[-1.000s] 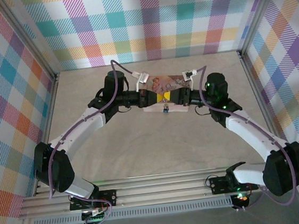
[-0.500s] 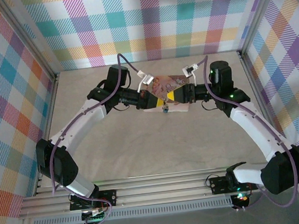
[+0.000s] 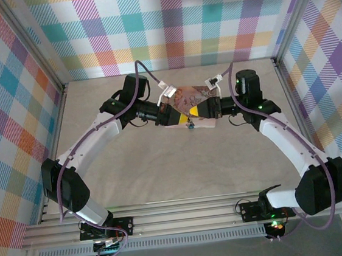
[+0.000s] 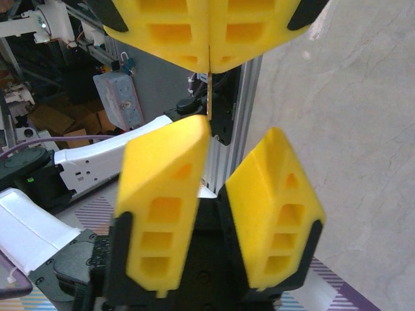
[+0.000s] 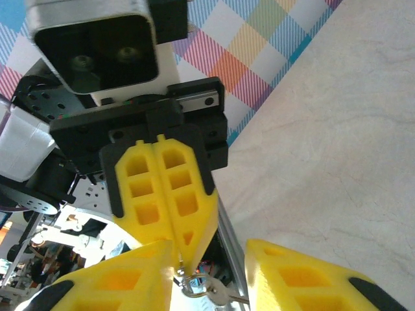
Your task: Unlock a padlock with a key
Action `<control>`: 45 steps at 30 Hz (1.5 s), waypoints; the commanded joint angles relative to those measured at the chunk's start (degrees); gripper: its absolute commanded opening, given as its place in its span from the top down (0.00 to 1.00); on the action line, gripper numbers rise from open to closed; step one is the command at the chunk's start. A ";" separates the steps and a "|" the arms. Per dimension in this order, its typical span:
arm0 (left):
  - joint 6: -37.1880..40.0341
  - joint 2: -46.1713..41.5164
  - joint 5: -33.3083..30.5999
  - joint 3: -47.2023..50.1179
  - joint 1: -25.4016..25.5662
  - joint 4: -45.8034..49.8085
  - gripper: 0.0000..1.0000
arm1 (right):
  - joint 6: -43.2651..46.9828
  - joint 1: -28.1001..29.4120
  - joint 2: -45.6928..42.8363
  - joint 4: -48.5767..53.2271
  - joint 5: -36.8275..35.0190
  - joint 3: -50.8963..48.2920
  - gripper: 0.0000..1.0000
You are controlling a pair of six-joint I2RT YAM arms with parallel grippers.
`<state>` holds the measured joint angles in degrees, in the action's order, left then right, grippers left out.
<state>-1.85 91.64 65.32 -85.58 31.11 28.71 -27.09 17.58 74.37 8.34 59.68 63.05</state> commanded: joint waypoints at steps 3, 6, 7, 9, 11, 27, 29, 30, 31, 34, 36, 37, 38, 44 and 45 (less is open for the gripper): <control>1.14 1.55 1.58 -3.49 0.53 1.26 1.00 | -1.39 0.34 1.38 -3.92 2.39 1.01 0.70; 1.01 2.20 1.90 -4.19 0.53 1.60 1.00 | -1.74 0.65 1.57 -4.72 2.72 1.03 0.72; 1.06 2.42 1.87 -4.33 0.53 1.71 1.00 | -1.74 0.70 1.65 -4.81 2.94 1.06 0.73; 0.90 2.74 1.83 -4.51 0.53 1.79 1.00 | -1.74 0.71 1.82 -4.75 3.49 1.11 0.78; 0.60 2.93 1.41 -4.57 0.53 1.57 1.00 | -1.74 0.87 2.08 -4.64 4.14 1.04 0.92; -27.05 -8.06 -24.57 19.47 -2.55 -30.93 0.57 | 13.37 1.04 -2.46 13.39 -15.12 7.00 1.00; -28.48 -12.65 -27.65 27.59 -2.46 -42.26 0.55 | 15.48 1.13 -2.32 15.16 -14.70 8.21 1.00; -29.42 -15.03 -29.71 31.46 -2.42 -47.86 0.54 | 16.76 1.21 -2.06 16.11 -13.71 8.94 1.00; -28.94 -16.98 -30.67 34.53 -2.36 -52.92 0.51 | 17.65 1.21 -1.83 16.43 -12.57 9.47 1.00; -26.17 -20.95 -32.36 38.74 -1.70 -57.49 0.43 | 18.86 1.27 -0.70 16.03 -9.16 10.38 1.00; -25.40 -21.87 -31.87 37.89 -1.58 -54.13 0.42 | 19.66 1.80 0.34 16.04 -7.85 11.17 1.00; -25.61 -21.81 -31.36 37.02 -1.50 -52.32 0.42 | 20.29 2.20 1.12 16.29 -7.58 11.75 1.00; -26.26 -21.49 -30.57 36.42 -1.51 -51.62 0.43 | 20.67 2.56 1.56 16.50 -7.29 12.19 1.00; -35.99 -18.57 -26.30 39.28 -1.49 -67.32 0.47 | 18.04 4.01 4.28 12.33 -3.30 13.24 1.00; -37.57 -17.92 -25.71 39.46 -1.49 -69.79 0.49 | 17.67 4.10 4.51 11.85 -2.80 13.31 1.00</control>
<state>-33.67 72.23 36.86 -47.44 29.17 -29.19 -9.39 21.21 78.46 22.74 52.71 74.70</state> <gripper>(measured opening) 0.521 0.057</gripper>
